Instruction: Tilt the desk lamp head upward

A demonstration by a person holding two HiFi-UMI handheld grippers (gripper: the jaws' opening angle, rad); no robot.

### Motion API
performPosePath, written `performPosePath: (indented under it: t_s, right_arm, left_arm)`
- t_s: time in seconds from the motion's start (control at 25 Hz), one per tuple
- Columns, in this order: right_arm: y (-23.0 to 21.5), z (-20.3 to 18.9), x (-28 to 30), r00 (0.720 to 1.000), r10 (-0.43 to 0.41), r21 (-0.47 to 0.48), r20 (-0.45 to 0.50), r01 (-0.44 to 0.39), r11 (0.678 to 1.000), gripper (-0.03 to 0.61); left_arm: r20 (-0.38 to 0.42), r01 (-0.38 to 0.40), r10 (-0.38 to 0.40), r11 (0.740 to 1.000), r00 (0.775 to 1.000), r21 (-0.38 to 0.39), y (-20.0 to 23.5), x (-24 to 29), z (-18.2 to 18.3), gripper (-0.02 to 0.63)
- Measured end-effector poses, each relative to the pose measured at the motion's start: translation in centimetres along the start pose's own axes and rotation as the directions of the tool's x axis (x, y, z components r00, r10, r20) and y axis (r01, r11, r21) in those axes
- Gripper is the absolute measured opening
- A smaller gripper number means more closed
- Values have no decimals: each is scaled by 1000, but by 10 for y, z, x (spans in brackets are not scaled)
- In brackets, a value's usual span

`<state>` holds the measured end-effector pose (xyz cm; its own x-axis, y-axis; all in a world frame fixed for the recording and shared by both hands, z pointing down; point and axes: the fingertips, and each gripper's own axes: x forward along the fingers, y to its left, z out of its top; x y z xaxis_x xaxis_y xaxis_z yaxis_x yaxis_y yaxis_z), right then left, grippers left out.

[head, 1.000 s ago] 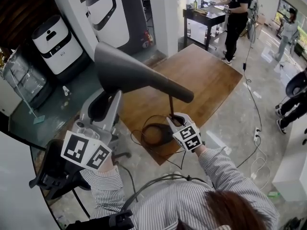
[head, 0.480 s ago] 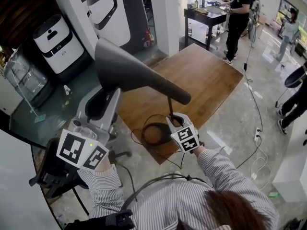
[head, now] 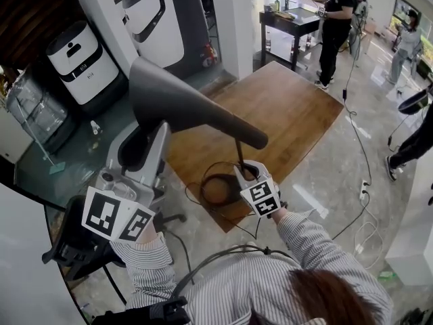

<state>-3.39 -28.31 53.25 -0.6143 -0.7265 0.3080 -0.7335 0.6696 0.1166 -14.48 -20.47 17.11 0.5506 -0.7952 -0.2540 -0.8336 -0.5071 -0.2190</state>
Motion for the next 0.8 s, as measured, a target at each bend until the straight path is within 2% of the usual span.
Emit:
performPosePath:
  t_s: [0.2,0.44,0.56,0.68,0.8]
  right_arm:
    - [1,0,0,1000,10,-6,-1,-10,1000,46]
    - [2,3,-3,999,-1,-16,38,1,1000,49]
    - [-1,13,-11,995,-13,-22,101,15,1000,52]
    - [-3,24,-21,990,-8,-22,140,12,1000,58]
    - [-5,37,-40,982,-17,-20,187,21,1000,60]
  left_arm:
    - [78,-36,37,999,996,-4,5,-7,10,131]
    - [105,-105,111,992,988,-67,19,-33,0,175]
    - [88,-146,155,984,984,-105,18,-48,-19,178]
    - [31,-188,195,969,980,-160,13,-60,-54,183]
    - [-47,-166,159,954,986,-251,-8,-62,-101,181]
